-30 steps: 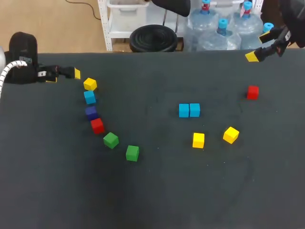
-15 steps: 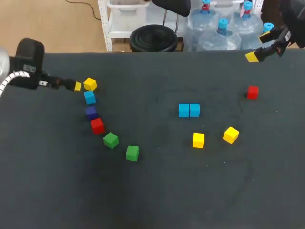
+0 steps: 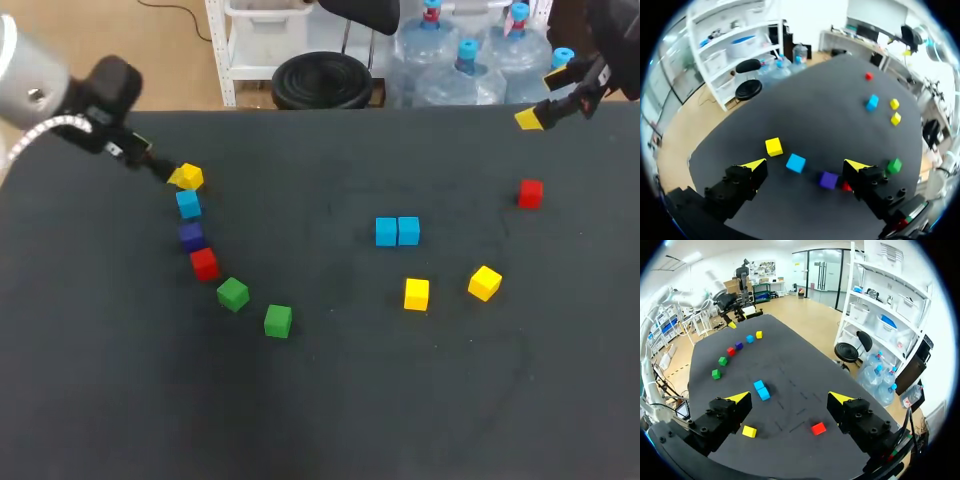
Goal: Place the blue cubes, place green cubes on the blue cubes, place the yellow cubes on the green cubes, then place the red cubes on the yellow cubes, and place purple cube on the red cubes.
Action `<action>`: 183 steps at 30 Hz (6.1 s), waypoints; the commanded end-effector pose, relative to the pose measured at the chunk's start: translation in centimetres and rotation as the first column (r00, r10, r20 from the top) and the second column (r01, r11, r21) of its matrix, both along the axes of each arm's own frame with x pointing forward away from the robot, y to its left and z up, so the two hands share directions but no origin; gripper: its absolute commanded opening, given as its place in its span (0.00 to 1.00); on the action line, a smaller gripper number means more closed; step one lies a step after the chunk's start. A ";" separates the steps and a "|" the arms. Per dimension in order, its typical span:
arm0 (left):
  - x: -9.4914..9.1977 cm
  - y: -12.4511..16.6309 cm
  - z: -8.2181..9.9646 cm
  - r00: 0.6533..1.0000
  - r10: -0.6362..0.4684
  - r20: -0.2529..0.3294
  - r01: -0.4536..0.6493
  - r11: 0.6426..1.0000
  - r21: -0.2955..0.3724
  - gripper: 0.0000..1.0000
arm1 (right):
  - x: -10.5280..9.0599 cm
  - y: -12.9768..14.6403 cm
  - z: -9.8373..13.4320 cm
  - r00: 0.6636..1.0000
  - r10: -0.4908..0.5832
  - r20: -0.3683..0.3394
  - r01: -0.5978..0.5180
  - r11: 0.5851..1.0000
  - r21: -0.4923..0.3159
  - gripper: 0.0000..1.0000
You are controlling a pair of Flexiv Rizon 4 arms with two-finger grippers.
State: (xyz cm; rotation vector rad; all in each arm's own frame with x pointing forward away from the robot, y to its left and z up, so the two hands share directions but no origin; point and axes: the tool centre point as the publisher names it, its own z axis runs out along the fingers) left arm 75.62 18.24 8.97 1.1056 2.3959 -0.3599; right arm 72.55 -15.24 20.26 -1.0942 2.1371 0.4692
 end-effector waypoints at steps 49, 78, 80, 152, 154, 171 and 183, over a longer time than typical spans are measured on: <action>-1.7 1.3 -0.1 0.987 0.016 -0.159 0.036 0.948 0.318 1.00 | -0.1 0.0 0.0 1.000 -0.001 0.001 0.001 1.000 0.000 1.00; 1.2 -0.7 -8.2 0.967 -0.086 -0.239 0.175 0.909 0.379 1.00 | -0.1 0.0 0.0 1.000 -0.001 0.001 0.001 1.000 0.000 1.00; 1.3 -0.8 -8.2 0.968 -0.083 -0.237 0.171 0.909 0.379 1.00 | -0.1 0.0 0.0 1.000 -0.001 0.001 0.001 1.000 0.000 1.00; -4.5 -21.3 -4.9 0.761 -0.578 -0.293 0.648 0.673 0.356 0.00 | -0.1 0.0 0.0 1.000 -0.001 0.001 0.001 1.000 0.000 1.00; -4.3 -22.1 -5.1 0.754 -0.586 -0.297 0.657 0.667 0.352 0.00 | -0.1 0.0 0.0 1.000 -0.001 0.001 0.001 1.000 0.000 1.00; -3.7 -24.5 -6.7 0.738 -0.542 -0.401 0.670 0.654 0.351 0.00 | -0.1 0.0 0.0 1.000 -0.001 0.001 0.001 1.000 0.000 1.00; -3.5 -25.5 -7.6 0.734 -0.541 -0.412 0.671 0.672 0.314 0.00 | -0.1 0.0 0.0 1.000 -0.001 0.001 0.001 1.000 0.000 1.00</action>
